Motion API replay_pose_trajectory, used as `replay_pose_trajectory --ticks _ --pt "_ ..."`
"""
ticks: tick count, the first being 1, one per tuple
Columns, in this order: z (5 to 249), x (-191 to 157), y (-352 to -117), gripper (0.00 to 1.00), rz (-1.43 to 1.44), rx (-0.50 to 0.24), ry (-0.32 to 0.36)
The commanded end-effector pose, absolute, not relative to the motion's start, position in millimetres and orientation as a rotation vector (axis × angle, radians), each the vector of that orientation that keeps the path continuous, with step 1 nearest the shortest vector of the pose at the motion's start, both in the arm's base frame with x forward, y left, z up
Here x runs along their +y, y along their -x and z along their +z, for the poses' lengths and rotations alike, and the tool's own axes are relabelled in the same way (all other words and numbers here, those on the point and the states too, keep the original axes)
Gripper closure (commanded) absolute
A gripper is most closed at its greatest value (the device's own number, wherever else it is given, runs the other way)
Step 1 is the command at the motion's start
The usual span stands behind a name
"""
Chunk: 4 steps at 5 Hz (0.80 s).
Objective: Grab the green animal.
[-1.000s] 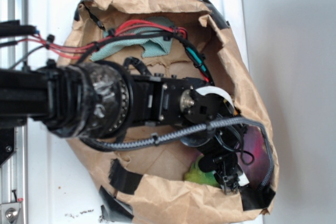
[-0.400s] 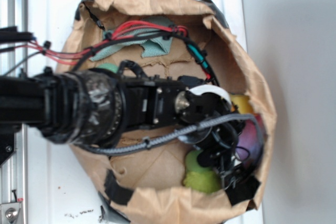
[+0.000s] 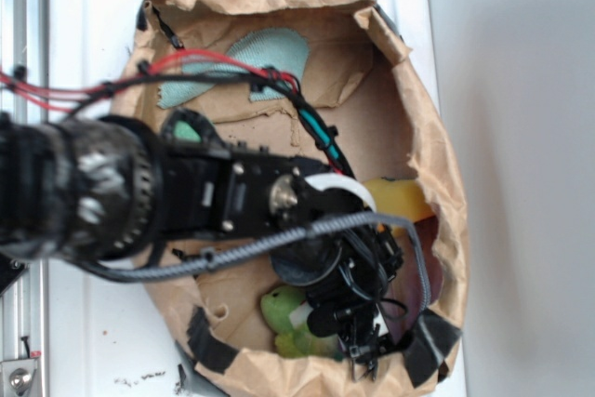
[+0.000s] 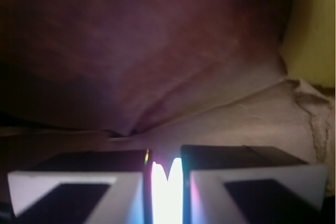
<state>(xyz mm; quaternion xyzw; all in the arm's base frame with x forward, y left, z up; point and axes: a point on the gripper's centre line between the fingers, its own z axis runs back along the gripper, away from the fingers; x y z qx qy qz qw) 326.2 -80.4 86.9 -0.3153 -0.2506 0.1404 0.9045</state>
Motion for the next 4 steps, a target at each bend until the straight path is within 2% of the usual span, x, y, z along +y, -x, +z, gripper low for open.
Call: replay_pose_trajectory --ticks 1,2,3,4 --pt "130 -64 -320 0.0 0.307 -0.623 0.717" --pt "128 -70 -314 0.0 0.213 -0.539 0.723" --pt "122 -63 -313 0.0 -0.023 -0.365 0.658" --pt "132 -49 -314 0.0 -0.098 -0.424 0.413"
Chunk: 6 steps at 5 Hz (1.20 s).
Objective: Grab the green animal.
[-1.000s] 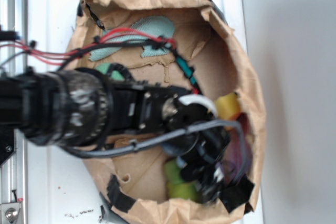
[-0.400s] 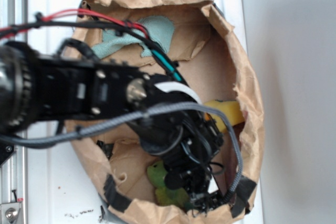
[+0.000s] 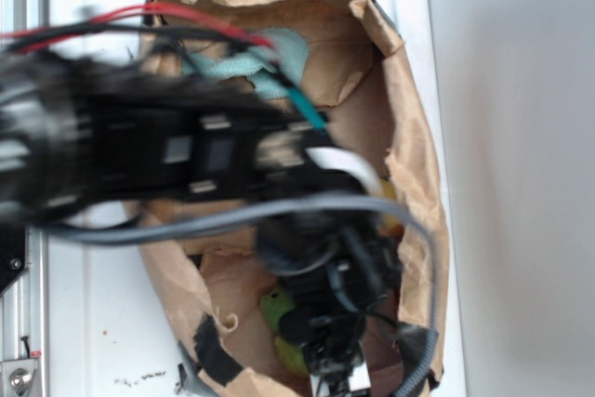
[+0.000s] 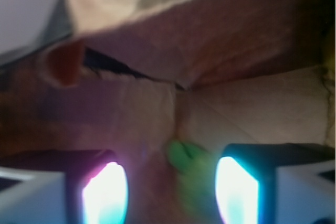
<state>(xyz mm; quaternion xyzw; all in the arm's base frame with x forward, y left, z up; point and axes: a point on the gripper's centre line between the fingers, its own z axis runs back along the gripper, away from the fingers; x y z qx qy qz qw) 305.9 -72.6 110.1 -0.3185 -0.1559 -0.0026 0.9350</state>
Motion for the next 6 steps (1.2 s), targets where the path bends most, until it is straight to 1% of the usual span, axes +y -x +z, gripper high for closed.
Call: replay_pose_trajectory --ticks 1,4,5,6 --pt "131.6 -48.9 -313.9 0.0 -0.098 -0.424 0.413" --pt "131.6 -48.9 -313.9 0.0 -0.098 -0.424 0.413" --pt "136.6 -44.9 -313.0 0.0 -0.138 -0.445 0.441" --pt "134.0 -46.7 -308.9 0.0 -0.26 -0.453 0.435"
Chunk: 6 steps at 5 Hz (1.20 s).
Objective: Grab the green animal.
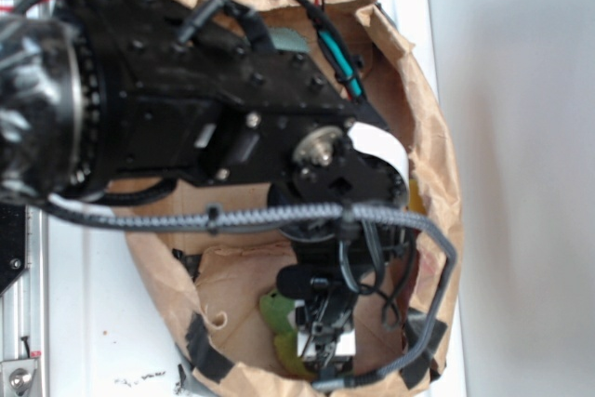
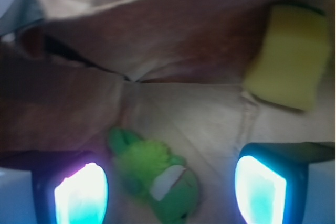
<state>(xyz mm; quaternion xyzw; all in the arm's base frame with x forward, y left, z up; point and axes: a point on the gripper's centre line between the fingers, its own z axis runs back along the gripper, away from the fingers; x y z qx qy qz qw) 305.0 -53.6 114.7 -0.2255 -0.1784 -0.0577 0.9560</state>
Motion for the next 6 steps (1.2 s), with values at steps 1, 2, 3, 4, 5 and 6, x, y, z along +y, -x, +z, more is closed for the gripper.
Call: replay_pose_trajectory --ticks 1,2,3,4,5,6 --pt "127 -49 -308 0.0 -0.398 -0.45 0.403" --pt "121 -49 -308 0.0 -0.559 -0.386 0.402" --pt "113 -49 -307 0.0 -0.699 -0.363 0.396" --pt "102 -59 -304 0.0 -0.827 -0.32 0.422" --pt "90 -71 -299 0.0 -0.942 -0.305 0.429" --pt "75 -87 -291 0.0 -1.062 -0.309 0.418"
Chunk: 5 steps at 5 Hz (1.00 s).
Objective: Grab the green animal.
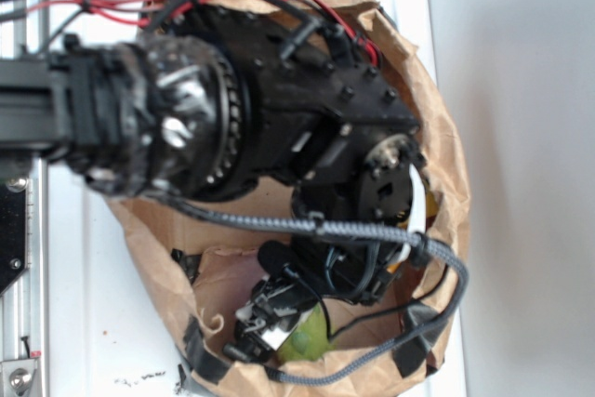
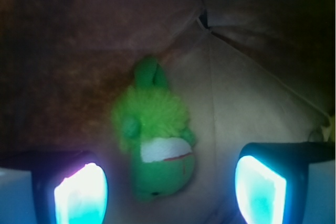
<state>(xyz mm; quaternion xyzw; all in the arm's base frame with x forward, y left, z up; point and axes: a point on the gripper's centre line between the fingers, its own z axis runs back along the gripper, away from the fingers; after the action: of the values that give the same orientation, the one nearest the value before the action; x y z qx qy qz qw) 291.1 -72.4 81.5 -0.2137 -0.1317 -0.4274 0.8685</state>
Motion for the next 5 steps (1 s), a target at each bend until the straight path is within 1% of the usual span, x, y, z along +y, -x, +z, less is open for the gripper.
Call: replay_pose_trajectory --ticks 1,2,3,4,5 --pt "62 -102 -286 0.0 -1.158 -0.312 0.466" --pt "52 -112 -279 0.0 -1.198 -0.3 0.486" --pt "39 -112 -281 0.0 -1.207 -0.286 0.445" --pt "42 -107 -290 1.0 -1.167 -0.326 0.428" --pt "49 -96 -298 1.0 -1.116 -0.367 0.416"
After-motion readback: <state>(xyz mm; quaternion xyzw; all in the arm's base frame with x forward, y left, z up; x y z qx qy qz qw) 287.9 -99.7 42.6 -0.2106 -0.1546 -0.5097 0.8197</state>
